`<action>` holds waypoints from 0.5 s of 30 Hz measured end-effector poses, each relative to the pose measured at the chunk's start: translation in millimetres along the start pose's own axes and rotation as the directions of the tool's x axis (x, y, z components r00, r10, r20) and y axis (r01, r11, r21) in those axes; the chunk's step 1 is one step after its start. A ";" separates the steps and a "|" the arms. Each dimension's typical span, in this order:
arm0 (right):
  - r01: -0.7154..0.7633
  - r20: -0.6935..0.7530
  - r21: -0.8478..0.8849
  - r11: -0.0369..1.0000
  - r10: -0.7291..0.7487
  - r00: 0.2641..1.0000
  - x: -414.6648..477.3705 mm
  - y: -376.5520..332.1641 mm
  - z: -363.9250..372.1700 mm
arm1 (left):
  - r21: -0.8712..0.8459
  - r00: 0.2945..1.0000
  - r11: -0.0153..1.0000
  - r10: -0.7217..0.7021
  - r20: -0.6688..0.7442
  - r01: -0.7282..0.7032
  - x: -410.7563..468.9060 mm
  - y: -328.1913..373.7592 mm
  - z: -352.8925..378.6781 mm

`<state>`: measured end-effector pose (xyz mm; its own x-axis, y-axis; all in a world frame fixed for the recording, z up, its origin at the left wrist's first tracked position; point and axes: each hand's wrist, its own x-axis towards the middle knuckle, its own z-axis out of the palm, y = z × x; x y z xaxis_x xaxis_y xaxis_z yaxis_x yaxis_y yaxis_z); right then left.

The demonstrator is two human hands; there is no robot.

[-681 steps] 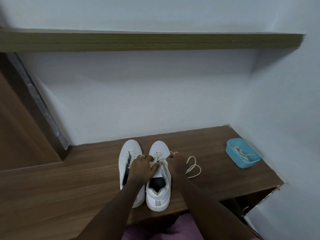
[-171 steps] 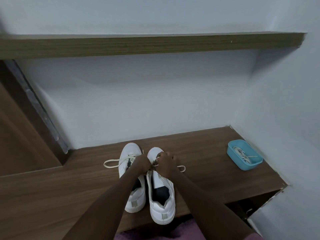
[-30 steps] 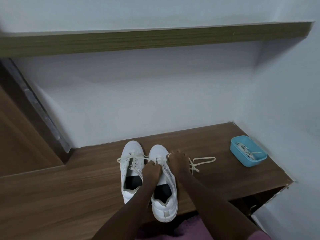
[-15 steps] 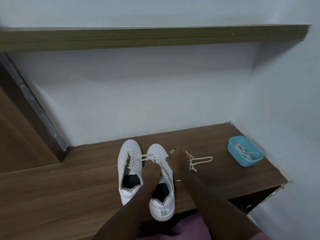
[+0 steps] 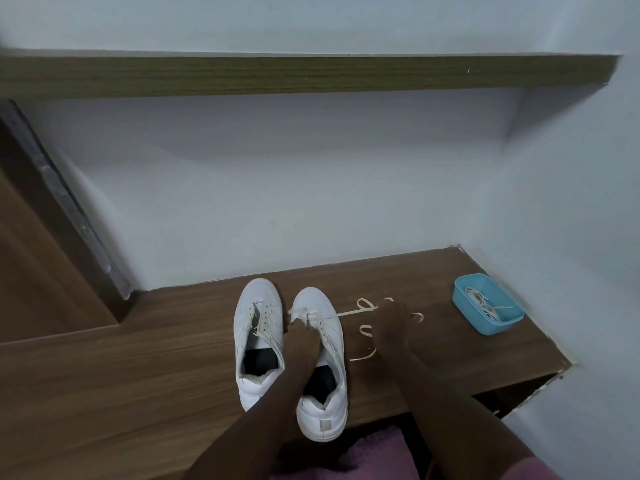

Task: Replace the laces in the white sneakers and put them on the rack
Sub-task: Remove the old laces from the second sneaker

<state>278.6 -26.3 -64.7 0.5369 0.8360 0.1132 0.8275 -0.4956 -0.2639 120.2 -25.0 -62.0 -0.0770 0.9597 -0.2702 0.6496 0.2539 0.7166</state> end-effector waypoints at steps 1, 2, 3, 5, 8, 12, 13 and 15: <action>-0.083 -0.020 -0.049 0.995 0.082 0.996 -1.7 4.1 1.3 | -0.003 1.000 1.000 0.002 -0.002 -0.002 0.3 -0.4 1.0; -0.167 -0.019 0.010 0.986 0.167 0.986 -3.0 5.2 2.4 | -0.004 1.000 1.000 0.007 -0.005 -0.007 0.7 -0.9 2.0; -0.186 -0.015 0.031 0.982 0.186 0.982 -2.9 2.9 4.5 | -0.007 1.000 1.000 0.011 -0.011 -0.011 0.3 -1.3 2.3; -0.122 -0.014 0.056 0.991 0.123 0.992 -4.4 -7.5 7.3 | -0.045 0.999 0.999 0.009 -0.033 -0.011 -0.6 -2.6 4.1; 0.160 0.109 0.089 0.983 -0.169 0.980 -11.0 -32.2 14.3 | -0.086 0.998 0.996 0.033 -0.052 -0.038 -4.6 -5.3 5.3; 0.392 0.203 0.060 0.918 -0.396 0.896 -22.1 -50.4 21.5 | -0.153 0.993 0.985 0.059 -0.099 -0.074 -4.9 -7.9 7.6; 0.409 0.184 0.032 0.912 -0.408 0.895 -24.8 -51.3 21.7 | -0.181 0.993 0.981 0.052 -0.104 -0.070 -6.0 -6.8 5.4; 0.403 0.106 -0.009 0.915 -0.400 0.910 -27.1 -51.5 19.1 | -0.208 0.990 0.975 0.051 -0.128 -0.077 -4.4 -5.8 1.6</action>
<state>218.3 -19.0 -72.4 0.1400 0.9844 0.1068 0.9751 -0.1184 -0.1875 118.0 -30.9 -66.0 -0.1400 0.9790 -0.1484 0.4824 0.1983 0.8532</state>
